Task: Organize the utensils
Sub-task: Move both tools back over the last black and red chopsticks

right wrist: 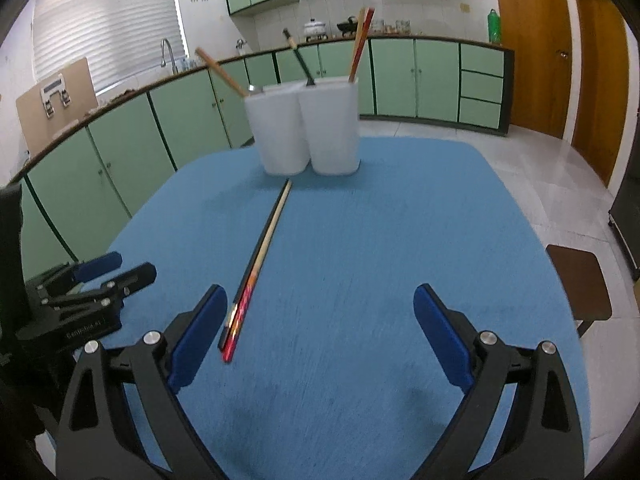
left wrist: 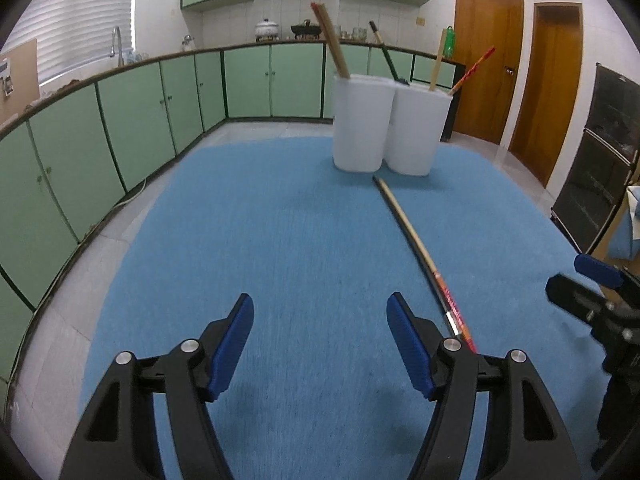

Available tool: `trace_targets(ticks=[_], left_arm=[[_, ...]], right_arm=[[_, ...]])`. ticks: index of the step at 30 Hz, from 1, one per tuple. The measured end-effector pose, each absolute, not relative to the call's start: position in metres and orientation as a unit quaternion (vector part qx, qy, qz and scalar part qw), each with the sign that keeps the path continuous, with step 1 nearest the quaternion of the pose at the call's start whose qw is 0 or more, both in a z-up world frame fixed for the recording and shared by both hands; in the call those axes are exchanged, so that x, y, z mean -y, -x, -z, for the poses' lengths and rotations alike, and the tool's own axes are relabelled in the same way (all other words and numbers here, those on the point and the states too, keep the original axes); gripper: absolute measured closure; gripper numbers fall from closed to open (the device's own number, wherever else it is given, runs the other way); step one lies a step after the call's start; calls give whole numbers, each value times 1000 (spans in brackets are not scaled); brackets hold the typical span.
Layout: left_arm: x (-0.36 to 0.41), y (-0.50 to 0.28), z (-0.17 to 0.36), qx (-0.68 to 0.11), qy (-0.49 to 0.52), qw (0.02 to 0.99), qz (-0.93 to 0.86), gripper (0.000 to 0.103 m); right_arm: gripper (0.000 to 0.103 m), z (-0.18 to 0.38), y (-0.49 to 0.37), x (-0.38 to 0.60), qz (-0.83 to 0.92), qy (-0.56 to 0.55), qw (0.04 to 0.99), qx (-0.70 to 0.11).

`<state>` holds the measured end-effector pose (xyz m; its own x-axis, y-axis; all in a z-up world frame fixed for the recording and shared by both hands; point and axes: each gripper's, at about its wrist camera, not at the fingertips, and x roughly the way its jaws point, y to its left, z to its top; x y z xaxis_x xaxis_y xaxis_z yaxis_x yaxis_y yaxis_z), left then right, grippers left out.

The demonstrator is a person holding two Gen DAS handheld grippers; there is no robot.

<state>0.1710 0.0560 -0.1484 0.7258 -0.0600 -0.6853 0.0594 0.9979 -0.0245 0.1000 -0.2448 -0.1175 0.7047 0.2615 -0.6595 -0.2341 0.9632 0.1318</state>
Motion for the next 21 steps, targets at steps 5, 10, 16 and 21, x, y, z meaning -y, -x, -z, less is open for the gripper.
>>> trace_targets(ticks=[5, 10, 16, 21], left_arm=[[-60, -168, 159, -384, 8, 923, 30, 35], [-65, -169, 166, -394, 15, 919, 27, 35], [-71, -173, 170, -408, 20, 912, 22, 35], [-71, -177, 172, -418, 21, 908, 22, 35]], right_arm=[[11, 129, -96, 232, -143, -14, 913, -381], [11, 135, -94, 217, -151, 5, 906, -395], [14, 139, -95, 208, -157, 26, 900, -406], [34, 144, -98, 201, -167, 45, 888, -425]])
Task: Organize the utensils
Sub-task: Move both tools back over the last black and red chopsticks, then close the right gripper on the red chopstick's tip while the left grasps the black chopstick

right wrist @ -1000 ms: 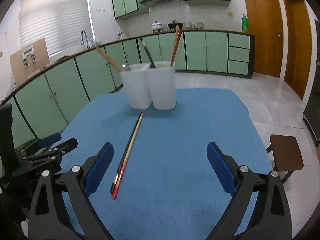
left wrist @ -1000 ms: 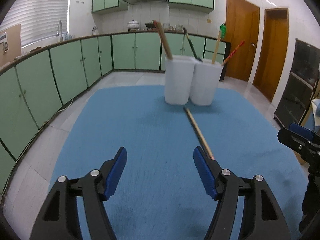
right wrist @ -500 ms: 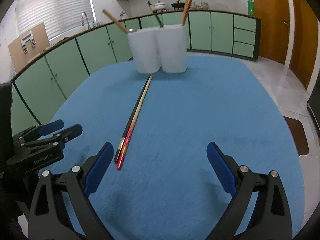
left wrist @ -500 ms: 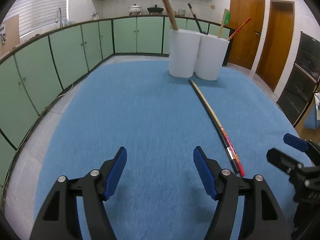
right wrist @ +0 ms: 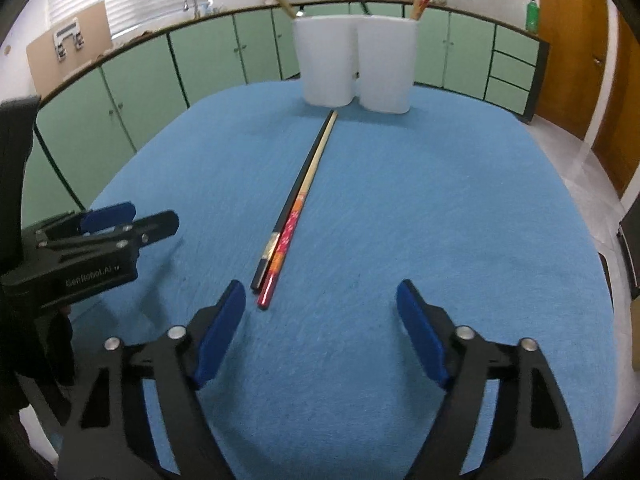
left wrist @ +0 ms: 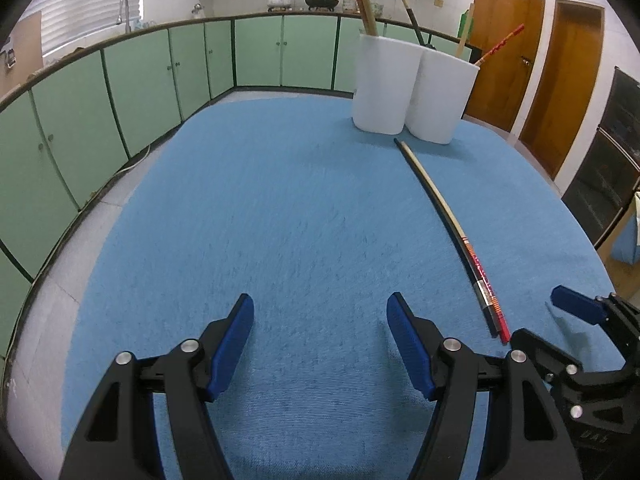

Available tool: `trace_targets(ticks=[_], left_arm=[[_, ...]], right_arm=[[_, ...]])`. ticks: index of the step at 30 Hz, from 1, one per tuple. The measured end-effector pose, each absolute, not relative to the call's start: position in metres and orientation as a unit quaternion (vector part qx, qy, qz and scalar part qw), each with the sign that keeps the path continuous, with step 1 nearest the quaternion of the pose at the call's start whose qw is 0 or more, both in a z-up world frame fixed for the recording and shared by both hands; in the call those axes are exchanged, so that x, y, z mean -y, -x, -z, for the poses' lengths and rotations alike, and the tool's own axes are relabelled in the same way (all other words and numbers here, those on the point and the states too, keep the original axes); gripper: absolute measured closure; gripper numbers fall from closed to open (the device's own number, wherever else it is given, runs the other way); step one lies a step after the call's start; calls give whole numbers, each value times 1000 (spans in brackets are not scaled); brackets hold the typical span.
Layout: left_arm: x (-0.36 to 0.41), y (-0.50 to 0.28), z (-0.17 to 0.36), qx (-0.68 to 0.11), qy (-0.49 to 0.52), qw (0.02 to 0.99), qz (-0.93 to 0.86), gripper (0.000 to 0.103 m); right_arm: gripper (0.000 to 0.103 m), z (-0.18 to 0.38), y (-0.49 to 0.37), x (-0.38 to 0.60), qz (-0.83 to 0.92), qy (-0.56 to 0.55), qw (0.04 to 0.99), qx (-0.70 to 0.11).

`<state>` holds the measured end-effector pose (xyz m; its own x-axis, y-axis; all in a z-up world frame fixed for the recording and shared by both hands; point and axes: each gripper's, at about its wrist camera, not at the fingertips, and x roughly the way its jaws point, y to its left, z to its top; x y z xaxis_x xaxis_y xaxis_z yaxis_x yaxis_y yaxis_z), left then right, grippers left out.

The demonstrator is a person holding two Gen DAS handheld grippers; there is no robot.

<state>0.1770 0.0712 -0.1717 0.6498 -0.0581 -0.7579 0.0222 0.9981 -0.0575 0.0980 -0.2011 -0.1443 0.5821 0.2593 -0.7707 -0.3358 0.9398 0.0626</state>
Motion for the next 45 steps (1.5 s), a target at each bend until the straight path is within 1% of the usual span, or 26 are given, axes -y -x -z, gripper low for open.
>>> trace_targets(ticks=[1, 3, 7, 11, 13, 16, 20, 22, 24, 25, 27, 28, 32, 34, 35, 40, 45], left_arm=[[-70, -178, 173, -420, 21, 907, 22, 35], [-69, -180, 174, -423, 19, 906, 23, 35], [-69, -182, 175, -428, 17, 903, 23, 35], [-68, -182, 176, -429, 17, 903, 23, 35], [-68, -182, 176, -429, 17, 903, 22, 35], [-69, -182, 176, -429, 16, 903, 23, 35], [-68, -182, 176, -430, 13, 903, 22, 35], [-67, -182, 175, -430, 11, 903, 21, 35], [-67, -182, 175, -429, 11, 903, 21, 35], [-67, -182, 175, -429, 11, 903, 21, 35], [-68, -182, 175, -429, 12, 903, 21, 35], [-68, -181, 175, -430, 12, 903, 20, 35], [-67, -181, 175, -430, 10, 903, 20, 35], [-67, -181, 175, -430, 10, 903, 20, 35], [-67, -181, 175, -430, 9, 903, 20, 35], [-61, -179, 173, -427, 3, 904, 25, 35], [-45, -174, 168, -421, 10, 906, 52, 35]], right_arm=[[36, 145, -98, 200, -168, 48, 887, -428], [42, 146, -99, 197, -166, 58, 884, -433], [43, 147, -98, 194, -162, 70, 884, -433], [47, 146, -97, 195, -147, 72, 886, -433], [47, 146, -98, 199, -133, 72, 889, -433], [47, 145, -99, 211, -118, 57, 891, -434], [47, 143, -98, 223, -144, 19, 889, -434], [49, 143, -95, 220, -158, 14, 888, -432], [55, 143, -94, 215, -166, 18, 886, -432], [57, 144, -95, 212, -166, 20, 886, -432], [65, 144, -96, 209, -170, 21, 885, -433], [67, 144, -97, 207, -168, 24, 885, -434], [86, 145, -99, 203, -164, 33, 884, -436], [92, 145, -100, 202, -162, 36, 885, -436], [97, 145, -100, 202, -163, 36, 884, -436], [98, 144, -97, 206, -155, 35, 888, -431], [98, 142, -98, 231, -127, 17, 893, -431]])
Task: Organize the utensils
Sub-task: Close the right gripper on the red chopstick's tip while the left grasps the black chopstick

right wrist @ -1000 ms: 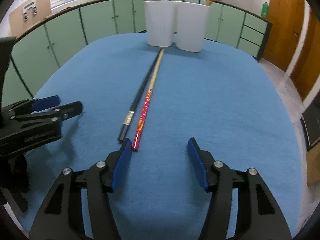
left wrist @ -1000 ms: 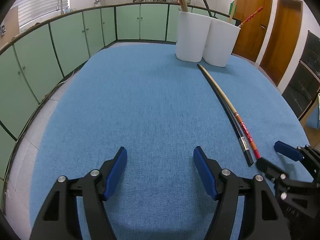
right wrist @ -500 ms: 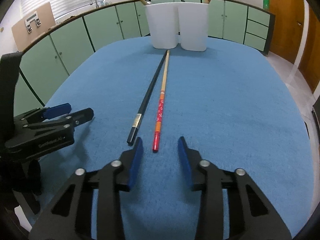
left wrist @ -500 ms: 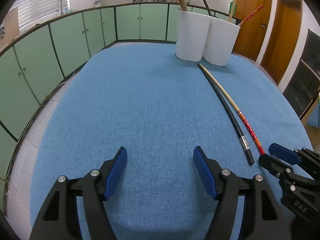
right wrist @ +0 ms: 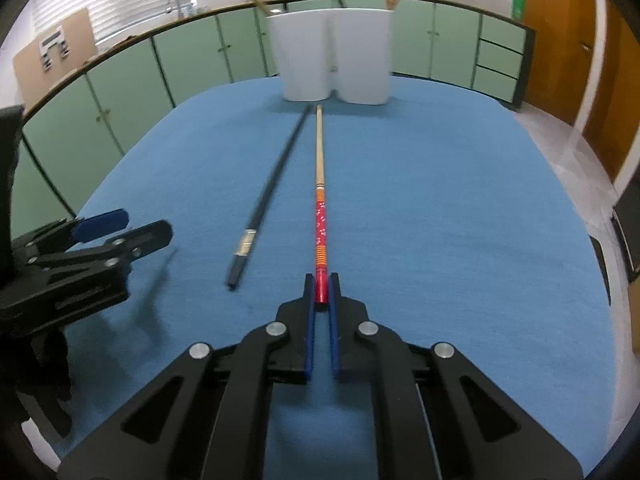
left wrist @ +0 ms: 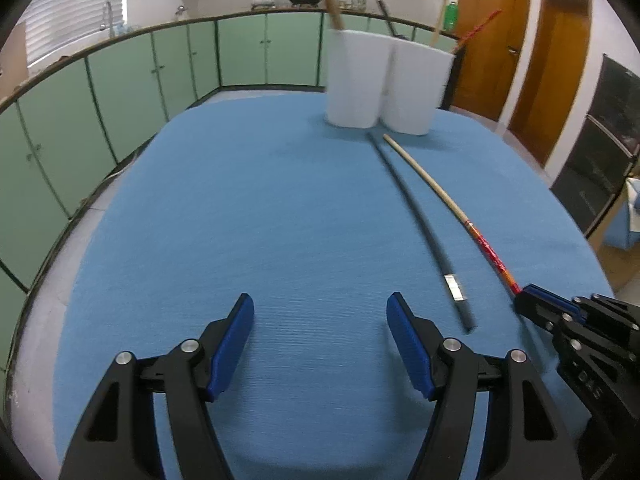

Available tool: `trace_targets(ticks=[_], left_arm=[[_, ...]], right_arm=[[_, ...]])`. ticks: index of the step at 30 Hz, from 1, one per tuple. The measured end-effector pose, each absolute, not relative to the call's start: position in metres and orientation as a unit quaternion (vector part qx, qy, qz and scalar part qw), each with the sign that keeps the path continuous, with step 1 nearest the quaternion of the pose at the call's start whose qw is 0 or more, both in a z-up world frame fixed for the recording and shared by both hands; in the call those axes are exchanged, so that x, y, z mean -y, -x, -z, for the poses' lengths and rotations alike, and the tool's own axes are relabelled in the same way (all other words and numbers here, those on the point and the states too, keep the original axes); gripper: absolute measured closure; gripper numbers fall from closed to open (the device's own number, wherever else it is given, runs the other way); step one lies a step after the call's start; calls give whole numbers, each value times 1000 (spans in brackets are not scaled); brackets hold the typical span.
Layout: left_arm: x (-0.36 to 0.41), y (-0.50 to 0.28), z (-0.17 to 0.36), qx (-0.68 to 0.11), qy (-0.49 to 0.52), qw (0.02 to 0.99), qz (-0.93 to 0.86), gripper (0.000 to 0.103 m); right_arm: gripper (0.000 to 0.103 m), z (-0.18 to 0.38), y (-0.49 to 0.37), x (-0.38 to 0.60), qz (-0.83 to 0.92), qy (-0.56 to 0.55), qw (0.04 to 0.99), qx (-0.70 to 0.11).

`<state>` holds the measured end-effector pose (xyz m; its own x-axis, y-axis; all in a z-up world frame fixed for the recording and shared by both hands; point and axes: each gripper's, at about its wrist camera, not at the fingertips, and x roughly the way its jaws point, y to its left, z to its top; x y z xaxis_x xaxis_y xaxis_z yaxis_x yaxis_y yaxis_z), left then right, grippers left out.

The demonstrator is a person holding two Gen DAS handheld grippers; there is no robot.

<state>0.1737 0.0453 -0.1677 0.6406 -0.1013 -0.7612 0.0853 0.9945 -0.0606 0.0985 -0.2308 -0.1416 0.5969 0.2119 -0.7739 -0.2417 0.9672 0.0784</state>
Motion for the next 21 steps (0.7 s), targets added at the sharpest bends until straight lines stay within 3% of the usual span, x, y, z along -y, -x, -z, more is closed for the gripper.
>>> trace_targets(ticks=[17, 21], left_arm=[[19, -181, 175, -437, -27, 895, 89, 36], [22, -181, 175, -435, -35, 896, 82, 50]], right_arm=[[98, 145, -103, 272, -120, -20, 892, -436], [98, 145, -103, 268, -129, -20, 890, -436]])
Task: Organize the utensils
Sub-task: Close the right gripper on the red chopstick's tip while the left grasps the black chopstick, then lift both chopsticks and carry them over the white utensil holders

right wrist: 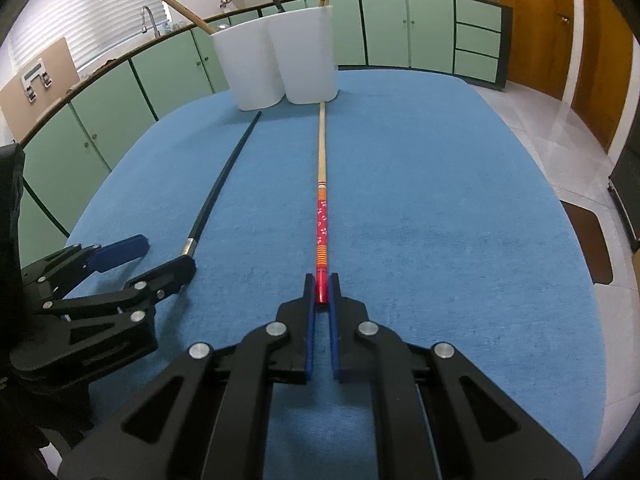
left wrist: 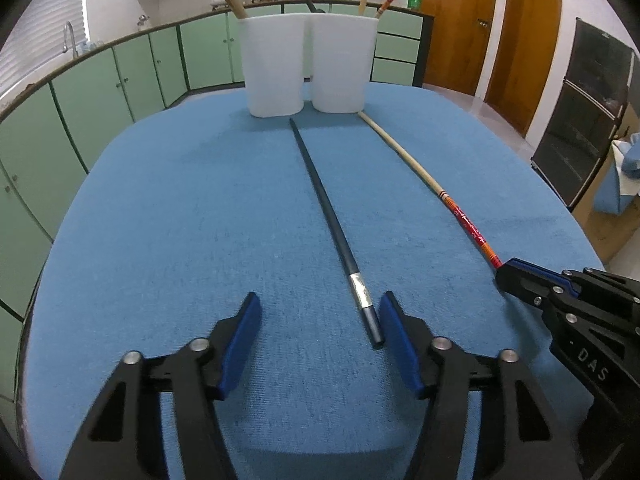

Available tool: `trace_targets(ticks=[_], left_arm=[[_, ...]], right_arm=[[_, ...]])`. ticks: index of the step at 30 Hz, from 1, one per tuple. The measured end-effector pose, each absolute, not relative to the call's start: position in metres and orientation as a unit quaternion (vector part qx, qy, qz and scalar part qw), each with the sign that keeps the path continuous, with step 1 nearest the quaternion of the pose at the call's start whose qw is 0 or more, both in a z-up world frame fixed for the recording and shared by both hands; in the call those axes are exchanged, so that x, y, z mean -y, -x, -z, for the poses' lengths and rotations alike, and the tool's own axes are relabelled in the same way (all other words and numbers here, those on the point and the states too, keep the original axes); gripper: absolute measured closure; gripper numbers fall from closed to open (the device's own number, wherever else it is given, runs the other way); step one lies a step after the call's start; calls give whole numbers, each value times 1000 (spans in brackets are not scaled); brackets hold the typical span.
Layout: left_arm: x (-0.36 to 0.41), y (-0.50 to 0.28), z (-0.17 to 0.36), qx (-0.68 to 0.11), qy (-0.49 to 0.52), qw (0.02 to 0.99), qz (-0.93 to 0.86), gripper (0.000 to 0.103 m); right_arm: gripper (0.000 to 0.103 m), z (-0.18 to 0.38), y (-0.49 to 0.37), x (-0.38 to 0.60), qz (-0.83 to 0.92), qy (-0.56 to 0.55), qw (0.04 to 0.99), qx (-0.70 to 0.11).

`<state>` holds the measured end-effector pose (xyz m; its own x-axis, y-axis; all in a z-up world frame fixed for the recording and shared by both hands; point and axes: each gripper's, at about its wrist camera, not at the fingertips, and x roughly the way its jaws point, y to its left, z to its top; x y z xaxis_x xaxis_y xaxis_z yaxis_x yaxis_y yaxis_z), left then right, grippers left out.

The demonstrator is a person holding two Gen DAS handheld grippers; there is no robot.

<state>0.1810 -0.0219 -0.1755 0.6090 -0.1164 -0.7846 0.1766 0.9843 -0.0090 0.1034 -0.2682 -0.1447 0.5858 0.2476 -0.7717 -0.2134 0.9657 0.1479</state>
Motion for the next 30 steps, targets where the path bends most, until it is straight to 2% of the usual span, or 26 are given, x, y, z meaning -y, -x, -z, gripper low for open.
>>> trace_targets(ticks=[2, 3, 4, 6, 17, 20, 30], left_arm=[[22, -179, 175, -430, -35, 899, 80, 63], [20, -178, 175, -429, -32, 899, 79, 75], [18, -178, 174, -428, -27, 900, 79, 83], [14, -177, 174, -428, -14, 900, 78, 88], [20, -179, 174, -428, -27, 900, 70, 87], [20, -179, 174, -428, -21, 901, 68, 97], [13, -168, 159, -411, -2, 908, 75, 97]], right_arm=[[98, 145, -103, 267, -132, -18, 889, -437], [97, 145, -103, 267, -134, -19, 889, -438], [97, 145, -103, 267, -137, -20, 888, -438], [95, 145, -103, 268, -141, -23, 887, -439], [96, 147, -102, 266, -134, -13, 889, -438], [97, 147, -102, 267, -135, -19, 889, -437], [98, 128, -93, 272, -141, -29, 898, -416]])
